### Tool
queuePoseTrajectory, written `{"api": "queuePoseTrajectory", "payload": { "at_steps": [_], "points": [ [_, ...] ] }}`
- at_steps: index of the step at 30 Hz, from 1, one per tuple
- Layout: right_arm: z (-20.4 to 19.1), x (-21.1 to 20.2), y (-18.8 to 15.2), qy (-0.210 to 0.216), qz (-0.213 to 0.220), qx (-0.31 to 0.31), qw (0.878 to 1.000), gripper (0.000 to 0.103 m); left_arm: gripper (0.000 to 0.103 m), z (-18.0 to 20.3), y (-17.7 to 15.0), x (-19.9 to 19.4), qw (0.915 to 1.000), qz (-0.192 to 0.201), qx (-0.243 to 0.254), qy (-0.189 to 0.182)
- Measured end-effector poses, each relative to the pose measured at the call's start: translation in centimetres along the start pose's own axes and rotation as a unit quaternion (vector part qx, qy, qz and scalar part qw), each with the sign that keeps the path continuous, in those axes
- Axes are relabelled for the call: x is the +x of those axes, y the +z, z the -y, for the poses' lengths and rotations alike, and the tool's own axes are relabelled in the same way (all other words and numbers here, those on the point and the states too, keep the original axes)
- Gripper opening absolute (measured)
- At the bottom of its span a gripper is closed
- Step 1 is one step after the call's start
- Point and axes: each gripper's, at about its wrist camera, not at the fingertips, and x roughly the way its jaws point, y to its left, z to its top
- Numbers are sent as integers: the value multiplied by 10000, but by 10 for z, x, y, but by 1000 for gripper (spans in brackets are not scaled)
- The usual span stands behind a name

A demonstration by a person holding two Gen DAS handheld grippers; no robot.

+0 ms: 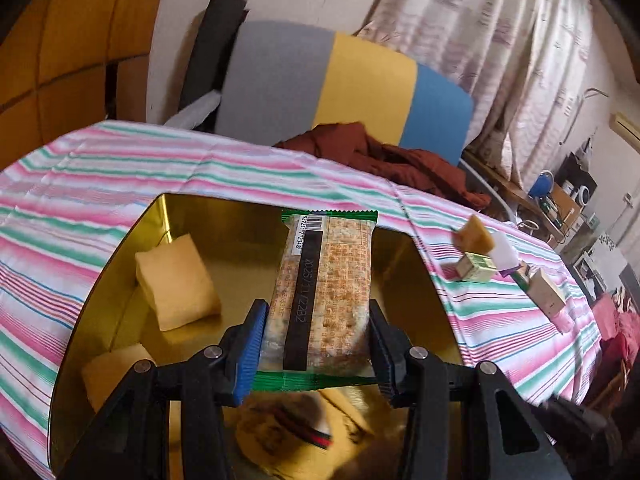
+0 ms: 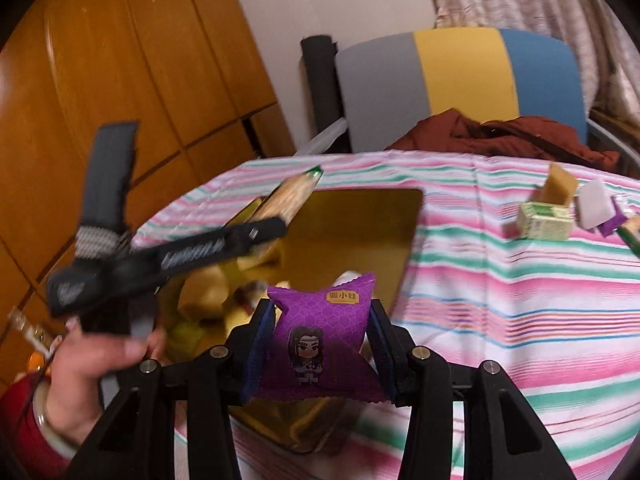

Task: Organize objects
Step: 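Carry the cracker and purple packets to the gold tray and release both, then move both open tools away from the tray back over the table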

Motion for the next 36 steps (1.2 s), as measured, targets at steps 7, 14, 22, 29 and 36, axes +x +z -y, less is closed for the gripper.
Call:
{"api": "queuePoseTrajectory", "payload": {
  "at_steps": [7, 14, 22, 29, 36],
  "points": [
    [9, -1, -6, 40, 8, 184, 9998, 73, 55, -17, -5, 5, 9986, -177, -446, 203],
    [19, -6, -5, -17, 129, 366, 9992, 76, 56, -19, -12, -29, 9942, 552, -704, 600],
    [28, -11, -7, -22, 215, 533, 9983, 79, 57, -5, -18, -48, 9923, 806, -684, 646],
    [38, -15, -5, -104, 297, 648, 9974, 80, 57, 24, -29, -46, 9958, 702, -144, 561],
    [58, -15, -3, -408, 270, 849, 9952, 80, 57, 43, -37, -49, 9978, 605, 21, 266]
  ]
}}
